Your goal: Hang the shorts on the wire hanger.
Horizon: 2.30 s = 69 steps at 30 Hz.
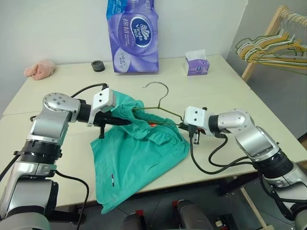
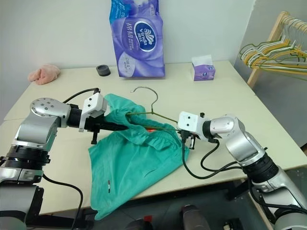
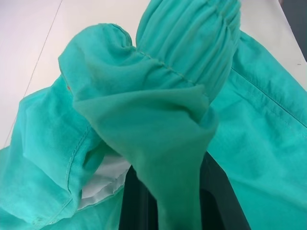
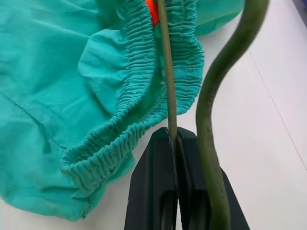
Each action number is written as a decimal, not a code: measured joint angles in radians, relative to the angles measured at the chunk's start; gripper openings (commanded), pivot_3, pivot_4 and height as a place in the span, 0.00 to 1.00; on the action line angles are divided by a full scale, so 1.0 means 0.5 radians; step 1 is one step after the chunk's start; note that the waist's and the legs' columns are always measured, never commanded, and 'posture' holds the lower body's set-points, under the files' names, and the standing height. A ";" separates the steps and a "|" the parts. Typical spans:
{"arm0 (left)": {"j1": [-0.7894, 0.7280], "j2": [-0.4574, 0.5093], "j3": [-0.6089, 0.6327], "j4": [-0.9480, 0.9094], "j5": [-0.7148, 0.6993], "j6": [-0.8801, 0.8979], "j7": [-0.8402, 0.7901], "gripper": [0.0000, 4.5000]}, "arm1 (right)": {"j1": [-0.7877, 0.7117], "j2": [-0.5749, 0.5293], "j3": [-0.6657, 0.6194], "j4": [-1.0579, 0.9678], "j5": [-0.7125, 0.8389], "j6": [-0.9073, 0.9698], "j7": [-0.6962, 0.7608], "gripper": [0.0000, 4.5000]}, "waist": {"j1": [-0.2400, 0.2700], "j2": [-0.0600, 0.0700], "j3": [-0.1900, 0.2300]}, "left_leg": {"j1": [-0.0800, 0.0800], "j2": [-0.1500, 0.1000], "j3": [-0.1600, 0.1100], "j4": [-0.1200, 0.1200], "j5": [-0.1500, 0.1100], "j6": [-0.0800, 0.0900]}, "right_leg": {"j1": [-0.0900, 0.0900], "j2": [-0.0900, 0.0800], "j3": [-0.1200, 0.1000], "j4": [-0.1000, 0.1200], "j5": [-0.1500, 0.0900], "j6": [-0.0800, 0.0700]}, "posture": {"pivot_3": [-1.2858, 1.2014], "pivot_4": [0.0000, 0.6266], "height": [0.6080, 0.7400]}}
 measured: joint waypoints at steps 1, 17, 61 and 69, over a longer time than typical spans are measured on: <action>0.000 -0.008 0.000 0.000 -0.004 -0.008 0.003 0.00 | 0.001 -0.024 -0.009 -0.018 0.000 -0.013 0.017 0.24 | 0.000 0.000 0.000 | 0.000 0.000 0.000 0.000 0.000 0.000 | 0.000 0.000 0.000 0.000 0.000 0.000 | 0.44 0.08 1.00; 0.040 -0.023 0.038 0.035 -0.007 -0.019 0.206 0.00 | 0.748 -0.040 -0.798 -0.340 0.587 0.440 -0.047 0.99 | -0.004 -0.001 -0.001 | 0.002 0.003 -0.001 -0.001 0.000 0.000 | 0.000 0.004 0.003 0.003 0.000 0.000 | 0.44 0.09 1.00; 0.055 0.053 0.241 -0.384 -0.506 0.555 0.188 0.00 | 0.719 0.558 -0.762 -0.034 0.723 0.450 -0.775 0.00 | 0.004 -0.007 -0.009 | 0.002 0.000 -0.002 0.001 0.000 0.000 | 0.001 0.002 0.002 0.005 0.000 0.000 | 0.45 0.08 1.00; 0.130 0.234 0.151 -0.452 -0.424 0.416 0.009 0.00 | 0.709 0.317 -0.813 -0.133 0.943 0.647 -0.586 0.00 | 0.003 -0.007 -0.009 | 0.003 0.001 -0.001 0.000 0.000 0.000 | 0.001 0.003 0.003 0.004 0.000 0.000 | 0.44 0.09 1.00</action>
